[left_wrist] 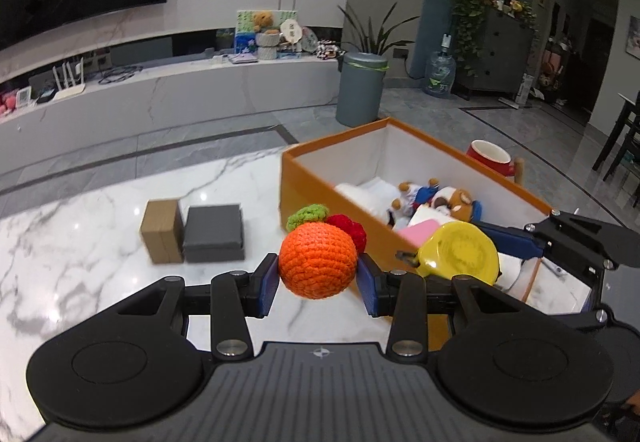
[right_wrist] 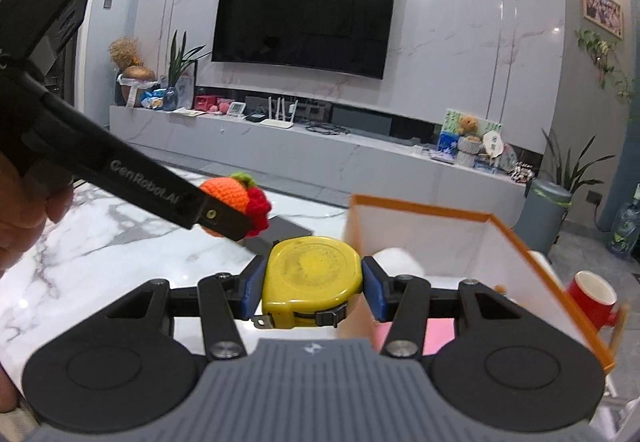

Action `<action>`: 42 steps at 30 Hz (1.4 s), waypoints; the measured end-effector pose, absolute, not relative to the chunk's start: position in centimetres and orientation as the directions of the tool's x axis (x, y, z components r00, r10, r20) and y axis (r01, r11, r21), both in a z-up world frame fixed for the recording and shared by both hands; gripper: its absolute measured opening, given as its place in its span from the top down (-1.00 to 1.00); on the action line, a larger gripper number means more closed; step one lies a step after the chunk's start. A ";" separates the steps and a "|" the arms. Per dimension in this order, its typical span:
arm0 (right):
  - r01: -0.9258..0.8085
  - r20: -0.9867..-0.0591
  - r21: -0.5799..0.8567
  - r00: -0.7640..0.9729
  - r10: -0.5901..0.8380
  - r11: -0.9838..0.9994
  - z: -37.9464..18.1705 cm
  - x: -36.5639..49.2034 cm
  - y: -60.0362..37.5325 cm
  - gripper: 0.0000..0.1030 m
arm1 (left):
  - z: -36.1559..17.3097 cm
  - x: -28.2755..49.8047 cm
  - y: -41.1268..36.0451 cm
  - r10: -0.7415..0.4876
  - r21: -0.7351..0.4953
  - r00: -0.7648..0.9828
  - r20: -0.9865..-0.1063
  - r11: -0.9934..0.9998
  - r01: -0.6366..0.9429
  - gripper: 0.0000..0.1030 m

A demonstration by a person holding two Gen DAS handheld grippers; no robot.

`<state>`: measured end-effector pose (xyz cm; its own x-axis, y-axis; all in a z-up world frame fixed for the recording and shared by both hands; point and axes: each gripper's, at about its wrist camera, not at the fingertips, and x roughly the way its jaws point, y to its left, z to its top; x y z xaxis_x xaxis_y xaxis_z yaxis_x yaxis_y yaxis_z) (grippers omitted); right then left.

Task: Organize objects
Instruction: 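Carry the crochet fruit with the left tool while the right tool carries the tape measure over the box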

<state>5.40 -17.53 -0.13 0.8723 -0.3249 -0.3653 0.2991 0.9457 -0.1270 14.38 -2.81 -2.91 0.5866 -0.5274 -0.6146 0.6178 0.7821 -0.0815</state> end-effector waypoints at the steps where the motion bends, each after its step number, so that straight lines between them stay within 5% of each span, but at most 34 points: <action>1: 0.306 -0.363 -0.128 0.871 -0.332 0.943 0.1 5.2 -18.0 -0.03 | -2.8 14.4 -3.3 -0.532 -0.080 0.586 -0.612 0.778 0.623 0.09; 15: 0.390 -0.370 -0.152 0.829 -0.418 0.908 2.0 3.1 -26.4 -0.03 | -3.2 16.6 -11.0 -0.562 -0.061 0.531 -0.634 0.721 0.691 0.09; 42: 0.403 -0.576 -0.073 0.730 -0.369 0.912 2.0 10.7 -40.0 -0.03 | -6.5 21.4 -20.4 -0.440 0.111 0.476 -0.761 0.635 0.764 0.09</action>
